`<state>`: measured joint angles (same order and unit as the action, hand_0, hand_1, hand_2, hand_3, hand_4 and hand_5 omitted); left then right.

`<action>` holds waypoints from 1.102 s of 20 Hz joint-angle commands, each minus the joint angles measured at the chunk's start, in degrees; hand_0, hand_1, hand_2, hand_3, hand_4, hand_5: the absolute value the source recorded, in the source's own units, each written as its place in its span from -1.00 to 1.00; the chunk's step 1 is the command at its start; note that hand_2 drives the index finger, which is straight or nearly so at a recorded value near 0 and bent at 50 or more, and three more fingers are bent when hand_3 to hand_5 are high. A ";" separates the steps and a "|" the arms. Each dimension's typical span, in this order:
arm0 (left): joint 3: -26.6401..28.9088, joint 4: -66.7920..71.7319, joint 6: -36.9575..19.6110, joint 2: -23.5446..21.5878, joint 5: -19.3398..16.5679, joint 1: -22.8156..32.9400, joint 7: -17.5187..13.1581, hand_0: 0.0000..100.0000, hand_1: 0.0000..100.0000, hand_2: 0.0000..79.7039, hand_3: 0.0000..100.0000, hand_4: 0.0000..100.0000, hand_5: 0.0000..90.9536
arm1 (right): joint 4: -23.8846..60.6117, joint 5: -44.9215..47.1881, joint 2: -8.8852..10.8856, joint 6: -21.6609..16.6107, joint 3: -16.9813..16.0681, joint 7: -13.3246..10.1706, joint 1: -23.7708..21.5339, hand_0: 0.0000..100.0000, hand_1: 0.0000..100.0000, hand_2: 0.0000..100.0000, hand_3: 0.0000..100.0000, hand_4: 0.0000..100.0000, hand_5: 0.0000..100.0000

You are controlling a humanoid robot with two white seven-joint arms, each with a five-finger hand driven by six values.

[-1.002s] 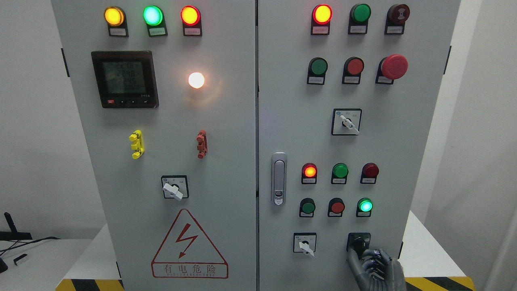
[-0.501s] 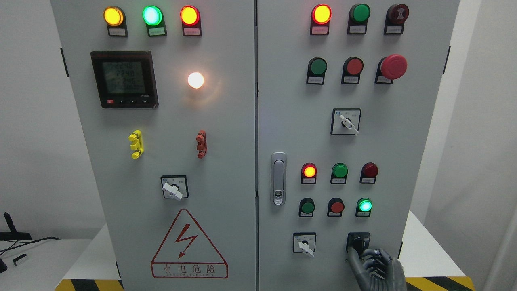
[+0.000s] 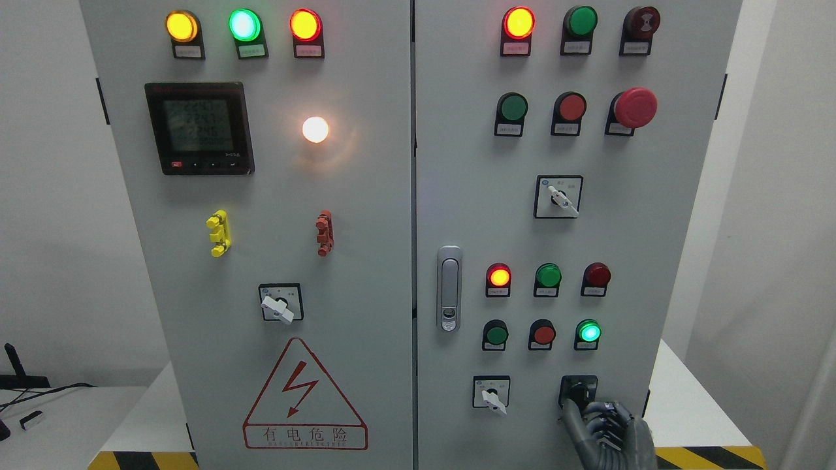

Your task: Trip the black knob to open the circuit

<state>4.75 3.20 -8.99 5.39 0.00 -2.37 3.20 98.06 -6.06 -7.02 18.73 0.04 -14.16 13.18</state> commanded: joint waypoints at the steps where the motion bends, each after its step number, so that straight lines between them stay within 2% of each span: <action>1: 0.00 0.05 0.03 0.05 -1.76 0.00 -0.04 -0.76 -0.22 -1.00 -1.00 -1.00 -1.00 | -0.06 0.44 -0.18 0.08 0.75 0.01 0.09 -0.40 0.36 0.16 0.71 0.81 0.99; 22: 0.00 0.05 0.03 0.05 -1.76 0.00 -0.04 -0.76 -0.22 -1.00 -1.00 -1.00 -1.00 | -0.06 1.58 -0.27 0.16 1.28 0.01 0.27 -0.39 0.36 0.17 0.72 0.81 0.99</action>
<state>4.75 3.20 -8.99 5.40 0.00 -2.37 3.20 98.01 -4.55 -7.22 18.88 0.01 -14.16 13.44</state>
